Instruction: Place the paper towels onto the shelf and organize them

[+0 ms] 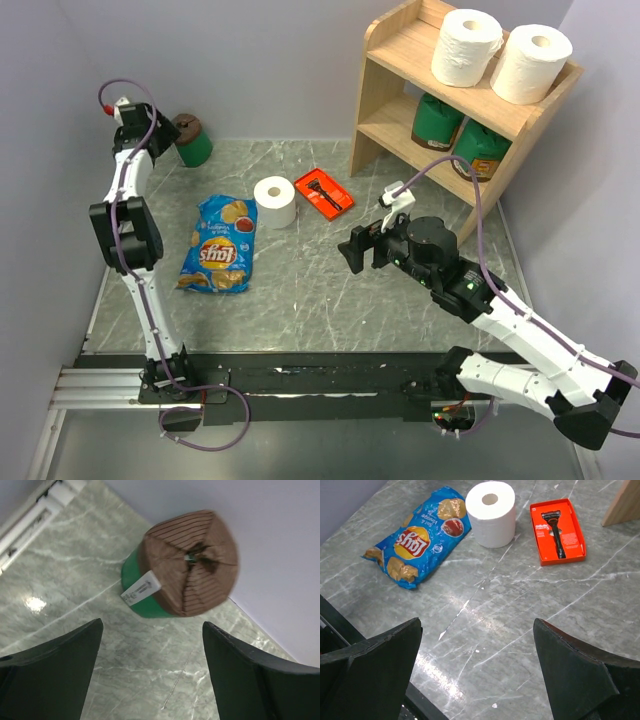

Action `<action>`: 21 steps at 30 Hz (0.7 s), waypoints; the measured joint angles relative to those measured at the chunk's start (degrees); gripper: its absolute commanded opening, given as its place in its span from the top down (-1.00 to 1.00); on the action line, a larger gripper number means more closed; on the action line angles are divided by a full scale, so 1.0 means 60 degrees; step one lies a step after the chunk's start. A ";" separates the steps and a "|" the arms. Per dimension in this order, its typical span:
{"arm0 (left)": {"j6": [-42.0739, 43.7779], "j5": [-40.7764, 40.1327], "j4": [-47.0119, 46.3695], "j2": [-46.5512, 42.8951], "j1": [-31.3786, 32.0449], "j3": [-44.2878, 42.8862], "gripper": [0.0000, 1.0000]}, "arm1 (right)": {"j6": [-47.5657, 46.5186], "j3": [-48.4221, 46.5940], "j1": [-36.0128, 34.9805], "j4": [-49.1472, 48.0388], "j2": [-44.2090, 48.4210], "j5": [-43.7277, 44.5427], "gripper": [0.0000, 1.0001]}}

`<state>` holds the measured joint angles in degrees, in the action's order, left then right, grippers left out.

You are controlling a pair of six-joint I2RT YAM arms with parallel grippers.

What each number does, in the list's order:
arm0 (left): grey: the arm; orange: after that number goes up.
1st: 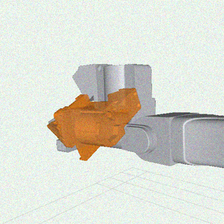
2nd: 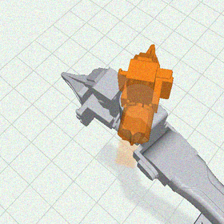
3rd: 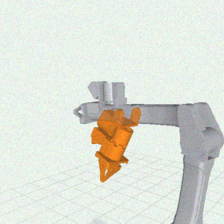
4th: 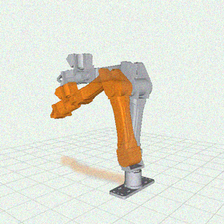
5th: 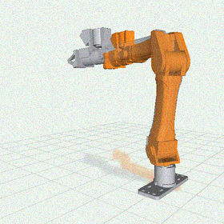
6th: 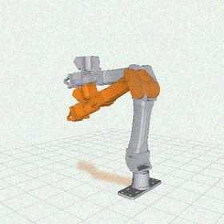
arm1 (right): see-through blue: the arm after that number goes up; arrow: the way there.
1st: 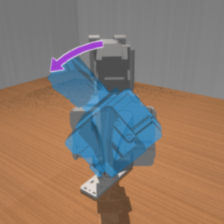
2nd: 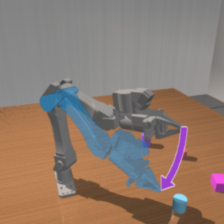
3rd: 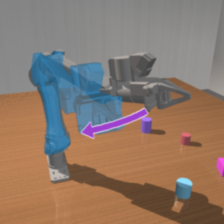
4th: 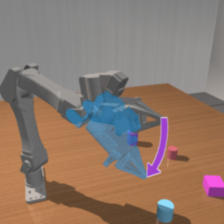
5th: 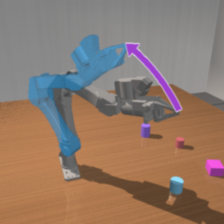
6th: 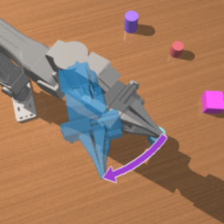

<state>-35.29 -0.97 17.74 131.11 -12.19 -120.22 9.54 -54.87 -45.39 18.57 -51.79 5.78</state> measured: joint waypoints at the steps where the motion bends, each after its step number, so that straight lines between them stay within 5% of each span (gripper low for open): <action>1: -0.0146 -0.0044 0.0025 0.0120 0.0000 -0.0011 -0.77 | 0.0004 -0.0004 0.0000 0.0000 0.0000 -0.0018 -0.97; 21: -0.1690 -0.0040 -0.1530 0.1770 -0.0062 -0.0823 -0.91 | 0.0000 -0.0124 0.0000 -0.0022 0.0306 -0.0178 -0.96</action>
<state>-45.43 -1.21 8.56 141.73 -12.56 -125.16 9.54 -55.61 -45.39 18.44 -49.95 4.71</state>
